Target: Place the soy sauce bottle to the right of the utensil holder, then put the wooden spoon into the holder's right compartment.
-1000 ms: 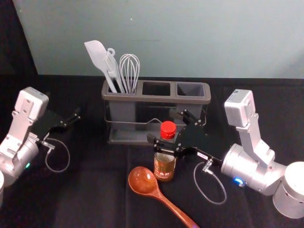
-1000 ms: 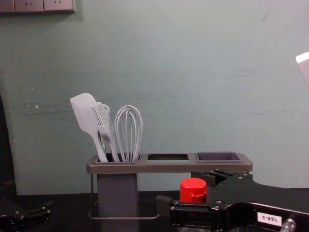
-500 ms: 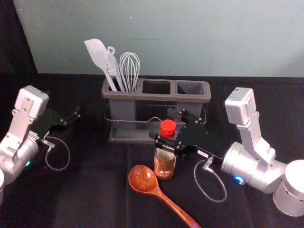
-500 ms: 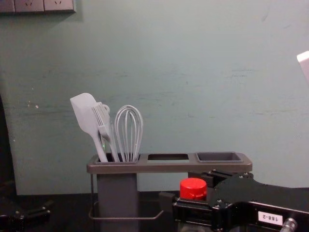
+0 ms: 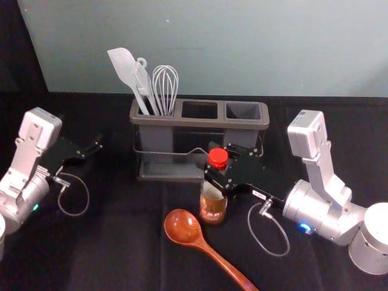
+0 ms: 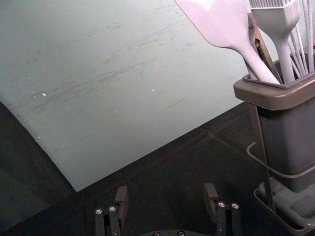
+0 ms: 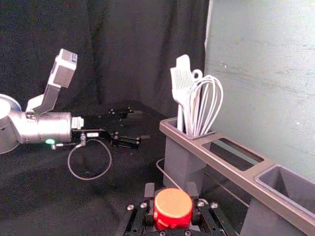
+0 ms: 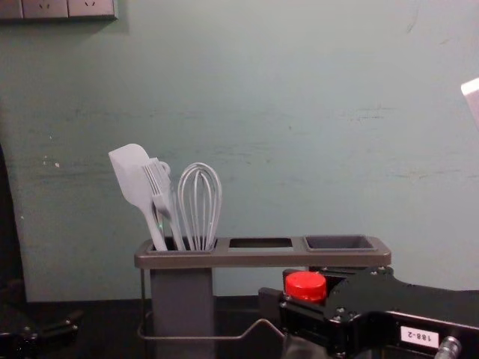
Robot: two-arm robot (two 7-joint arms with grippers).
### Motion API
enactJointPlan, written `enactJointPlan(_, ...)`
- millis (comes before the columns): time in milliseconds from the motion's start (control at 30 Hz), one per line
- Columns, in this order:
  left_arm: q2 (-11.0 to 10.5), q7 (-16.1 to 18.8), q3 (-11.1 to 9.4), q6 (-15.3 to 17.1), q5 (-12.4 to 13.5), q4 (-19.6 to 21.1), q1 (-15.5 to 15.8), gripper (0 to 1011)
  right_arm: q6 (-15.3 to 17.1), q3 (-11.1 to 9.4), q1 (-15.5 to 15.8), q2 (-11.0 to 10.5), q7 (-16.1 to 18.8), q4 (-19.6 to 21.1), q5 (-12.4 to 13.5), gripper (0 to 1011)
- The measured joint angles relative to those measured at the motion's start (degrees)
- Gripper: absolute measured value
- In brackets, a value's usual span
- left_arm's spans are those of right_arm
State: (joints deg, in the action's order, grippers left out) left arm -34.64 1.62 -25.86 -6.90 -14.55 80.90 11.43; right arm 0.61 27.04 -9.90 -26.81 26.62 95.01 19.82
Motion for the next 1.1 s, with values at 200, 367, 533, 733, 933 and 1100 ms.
enactJointPlan(200,0.0,0.0,0.0,0.0,0.0,0.0,0.0,1005,-0.42,-0.23,0.33,-0.19,-0.01,0.55,-0.23,386)
enactJointPlan(367,0.0,0.0,0.0,0.0,0.0,0.0,0.0,1005,-1.09,-1.5,1.49,-1.1,-0.21,2.92,-0.75,385)
enactJointPlan(533,0.0,0.0,0.0,0.0,0.0,0.0,0.0,1005,-1.08,-3.46,3.14,-2.48,-0.4,5.39,-0.29,385)
enactJointPlan(733,0.0,0.0,0.0,0.0,0.0,0.0,0.0,1005,-0.73,-7.99,6.85,-5.48,-1.1,9.06,1.93,386)
enactJointPlan(933,0.0,0.0,0.0,0.0,0.0,0.0,0.0,1005,-0.45,-13.49,11.73,-8.48,-2.13,11.63,4.83,386)
enactJointPlan(1100,0.0,0.0,0.0,0.0,0.0,0.0,0.0,1005,-0.56,-17.12,15.13,-9.92,-2.62,12.5,6.45,386)
